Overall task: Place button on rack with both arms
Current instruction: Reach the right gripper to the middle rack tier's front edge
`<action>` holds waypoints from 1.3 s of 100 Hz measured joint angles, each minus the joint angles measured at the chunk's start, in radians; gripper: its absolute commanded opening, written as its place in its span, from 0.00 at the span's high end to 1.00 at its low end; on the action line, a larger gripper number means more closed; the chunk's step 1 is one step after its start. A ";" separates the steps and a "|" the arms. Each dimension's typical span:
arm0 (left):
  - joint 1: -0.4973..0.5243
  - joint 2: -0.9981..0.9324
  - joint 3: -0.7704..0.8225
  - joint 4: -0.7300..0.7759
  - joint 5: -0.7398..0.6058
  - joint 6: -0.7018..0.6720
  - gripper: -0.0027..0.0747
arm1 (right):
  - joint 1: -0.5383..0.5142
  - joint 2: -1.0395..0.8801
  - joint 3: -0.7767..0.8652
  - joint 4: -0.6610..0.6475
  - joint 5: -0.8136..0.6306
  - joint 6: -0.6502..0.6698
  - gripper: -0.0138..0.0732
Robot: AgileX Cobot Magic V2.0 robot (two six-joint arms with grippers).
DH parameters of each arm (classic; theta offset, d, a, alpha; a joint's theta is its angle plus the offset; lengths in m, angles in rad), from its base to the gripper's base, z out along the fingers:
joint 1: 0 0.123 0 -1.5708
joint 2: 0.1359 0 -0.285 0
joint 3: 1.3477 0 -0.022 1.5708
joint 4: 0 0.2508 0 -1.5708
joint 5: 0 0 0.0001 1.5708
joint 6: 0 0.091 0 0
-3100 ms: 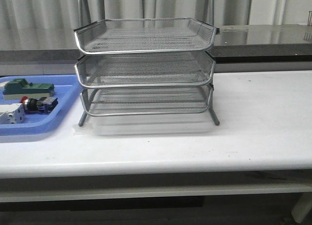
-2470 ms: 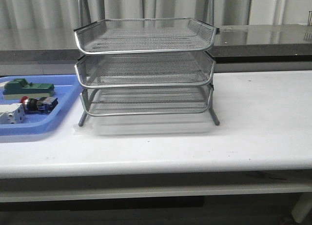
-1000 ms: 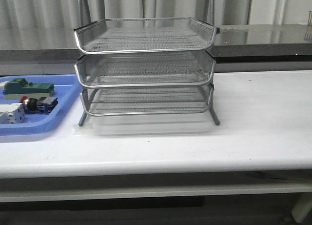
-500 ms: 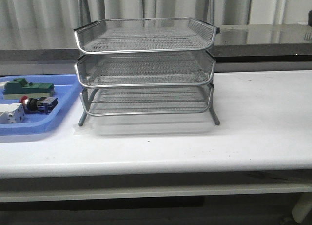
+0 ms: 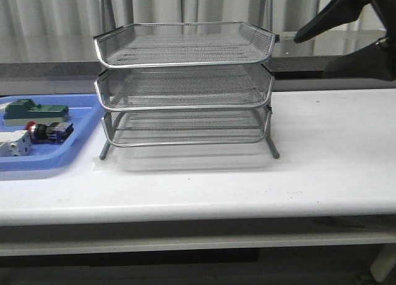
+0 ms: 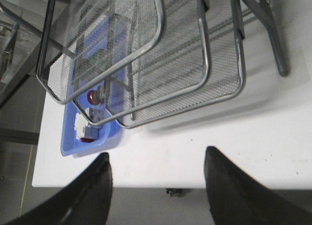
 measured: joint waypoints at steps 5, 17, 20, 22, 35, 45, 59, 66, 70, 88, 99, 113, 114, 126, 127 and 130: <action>0.000 0.000 0.000 0.000 0.000 0.000 0.99 | 0.000 0.042 0.000 0.095 0.009 -0.084 0.34; 0.000 0.000 0.000 0.000 0.000 0.000 0.99 | 0.000 0.145 -0.008 0.206 0.057 -0.227 0.34; 0.000 0.000 0.000 0.000 0.000 0.000 0.99 | 0.000 0.170 -0.013 0.211 0.070 -0.246 0.34; 0.000 0.000 0.000 0.000 0.000 0.000 0.99 | 0.000 0.189 -0.018 0.216 0.080 -0.257 0.34; 0.000 0.000 0.000 0.000 0.000 0.000 0.99 | 0.000 0.303 -0.071 0.226 0.146 -0.282 0.34; 0.000 0.000 0.000 0.000 0.000 0.000 0.99 | 0.000 0.372 -0.123 0.230 0.188 -0.289 0.34; 0.000 0.000 0.000 0.000 0.000 0.000 0.99 | 0.000 0.442 -0.187 0.232 0.199 -0.291 0.34; 0.000 0.000 0.000 0.000 0.000 0.000 0.99 | 0.000 0.468 -0.214 0.232 0.201 -0.291 0.34; 0.000 0.000 0.000 0.000 0.000 0.000 0.99 | 0.000 0.481 -0.230 0.232 0.203 -0.291 0.34; 0.000 0.000 0.000 0.000 0.000 0.000 0.99 | 0.000 0.536 -0.293 0.234 0.213 -0.291 0.34; 0.000 0.000 0.000 0.000 0.000 0.000 0.99 | 0.000 0.564 -0.314 0.234 0.215 -0.291 0.34; 0.000 0.000 0.000 0.000 0.000 0.000 0.99 | 0.000 0.593 -0.337 0.234 0.221 -0.291 0.42; 0.000 0.000 0.000 0.000 0.000 0.000 0.99 | 0.000 0.597 -0.340 0.234 0.221 -0.291 0.43; 0.000 0.000 0.000 0.000 0.000 0.000 0.99 | 0.000 0.612 -0.344 0.234 0.225 -0.291 0.59; 0.000 0.000 0.000 0.000 0.000 0.000 0.99 | 0.000 0.612 -0.344 0.234 0.227 -0.291 0.61; 0.000 0.000 0.000 0.000 0.000 0.000 0.99 | 0.000 0.612 -0.344 0.234 0.227 -0.291 0.64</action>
